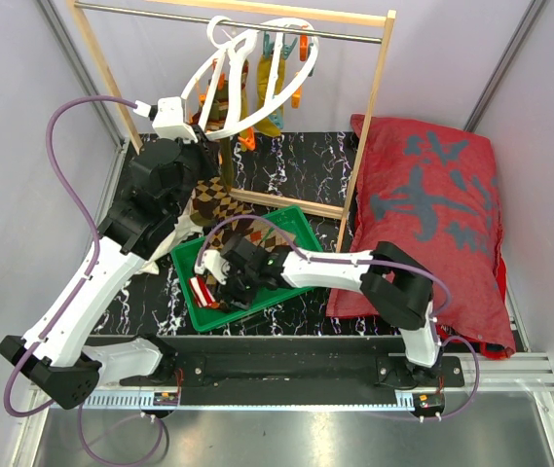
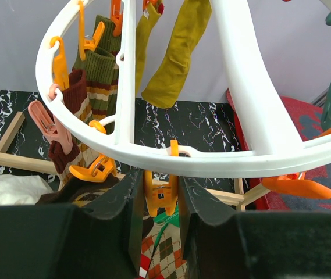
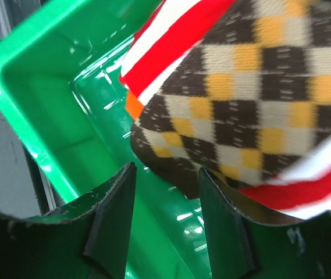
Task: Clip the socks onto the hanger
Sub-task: Pick up the sock from the bin.
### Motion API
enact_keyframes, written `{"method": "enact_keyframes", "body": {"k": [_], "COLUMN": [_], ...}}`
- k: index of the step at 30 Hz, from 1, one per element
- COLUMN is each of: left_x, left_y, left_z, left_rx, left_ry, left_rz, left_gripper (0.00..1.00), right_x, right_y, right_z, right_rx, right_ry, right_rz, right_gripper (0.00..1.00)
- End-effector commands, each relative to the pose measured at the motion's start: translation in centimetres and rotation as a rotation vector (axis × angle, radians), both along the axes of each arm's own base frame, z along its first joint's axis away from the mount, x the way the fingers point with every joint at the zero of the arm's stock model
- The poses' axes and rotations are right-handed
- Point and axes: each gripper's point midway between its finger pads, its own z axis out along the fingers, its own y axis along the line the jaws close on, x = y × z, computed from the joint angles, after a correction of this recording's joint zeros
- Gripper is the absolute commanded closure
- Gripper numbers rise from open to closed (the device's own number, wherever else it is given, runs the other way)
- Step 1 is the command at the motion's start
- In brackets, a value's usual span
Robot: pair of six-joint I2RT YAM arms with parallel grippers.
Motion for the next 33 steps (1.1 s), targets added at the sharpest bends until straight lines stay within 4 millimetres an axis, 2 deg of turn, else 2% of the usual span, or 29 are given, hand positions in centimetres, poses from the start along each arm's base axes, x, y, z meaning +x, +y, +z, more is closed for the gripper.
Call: {"method": "enact_keyframes", "body": {"k": [1,4,6,7,8,9,10,11,12,13,15,18,21,22,23,24,26,28,29,32,33], "left_x": [-0.1,-0.1,-0.1,-0.2,-0.2,-0.2,-0.3,-0.3,-0.3,-0.4,-0.4,-0.5,-0.6,-0.6,-0.6,-0.7,-0.7,-0.7,-0.7,-0.7,-0.7], "left_y": [0.7,0.6,0.6,0.6,0.7,0.7,0.8,0.8,0.8,0.7,0.8,1.0,1.2,1.3,1.3,1.3,1.4,1.3,1.4,1.3,1.2], "left_z": [2.1,1.9,1.9,1.9,2.0,2.0,2.3,2.3,2.3,2.5,2.5,2.6,3.0,3.0,3.2,3.2,3.5,3.6,3.6,3.8,3.7], "left_rx": [-0.017,-0.02,-0.02,-0.02,-0.021,-0.021,-0.025,-0.025,-0.026,-0.028,-0.028,-0.027,-0.029,-0.029,-0.034,-0.035,-0.04,-0.043,-0.045,-0.051,-0.051], "left_ry": [-0.046,-0.043,-0.04,-0.04,-0.042,-0.043,-0.049,-0.049,-0.05,-0.053,-0.053,-0.058,-0.069,-0.069,-0.075,-0.076,-0.084,-0.088,-0.089,-0.094,-0.091], "left_rz": [0.028,0.022,0.022,0.022,0.024,0.026,0.029,0.027,0.027,0.024,0.026,0.031,0.036,0.039,0.041,0.041,0.044,0.041,0.042,0.038,0.035], "left_gripper": [1.0,1.0,1.0,1.0,1.0,1.0,1.0,1.0,1.0,1.0,1.0,1.0,1.0,1.0,1.0,1.0,1.0,1.0,1.0,1.0,1.0], "right_x": [-0.4,-0.1,0.2,0.1,0.3,0.3,0.4,0.3,0.4,0.3,0.4,0.8,1.6,1.9,2.2,2.6,3.4,4.0,5.0,6.5,6.5], "right_y": [1.1,1.0,0.9,0.7,0.6,0.4,0.3,0.2,0.1,0.0,-0.2,-0.9,-2.0,-2.8,-3.3,-4.0,-5.7,-7.6,-8.8,-12.0,-12.8], "right_z": [-0.9,-2.4,-2.7,-2.3,-2.1,-1.9,-0.9,-0.4,0.2,1.8,3.5,7.9,10.2,11.7,12.4,14.1,15.2,17.3,18.0,21.0,22.8], "right_rx": [-0.036,-0.078,-0.097,-0.099,-0.099,-0.099,-0.083,-0.075,-0.069,-0.045,-0.02,0.053,0.073,0.087,0.089,0.113,0.108,0.129,0.138,0.174,0.21], "right_ry": [-0.025,-0.041,-0.056,-0.06,-0.063,-0.07,-0.08,-0.084,-0.088,-0.098,-0.111,-0.166,-0.202,-0.215,-0.22,-0.233,-0.215,-0.202,-0.193,-0.214,-0.225], "right_rz": [0.02,0.005,-0.008,-0.012,-0.019,-0.023,-0.026,-0.026,-0.033,-0.035,-0.046,-0.077,-0.117,-0.136,-0.156,-0.178,-0.233,-0.283,-0.333,-0.417,-0.436], "right_gripper": [0.45,0.5,0.6,0.65,0.74,0.78,0.82,0.91,0.94,0.96,1.0,1.0,1.0,1.0,1.0,1.0,1.0,1.0,1.0,1.0,1.0]}}
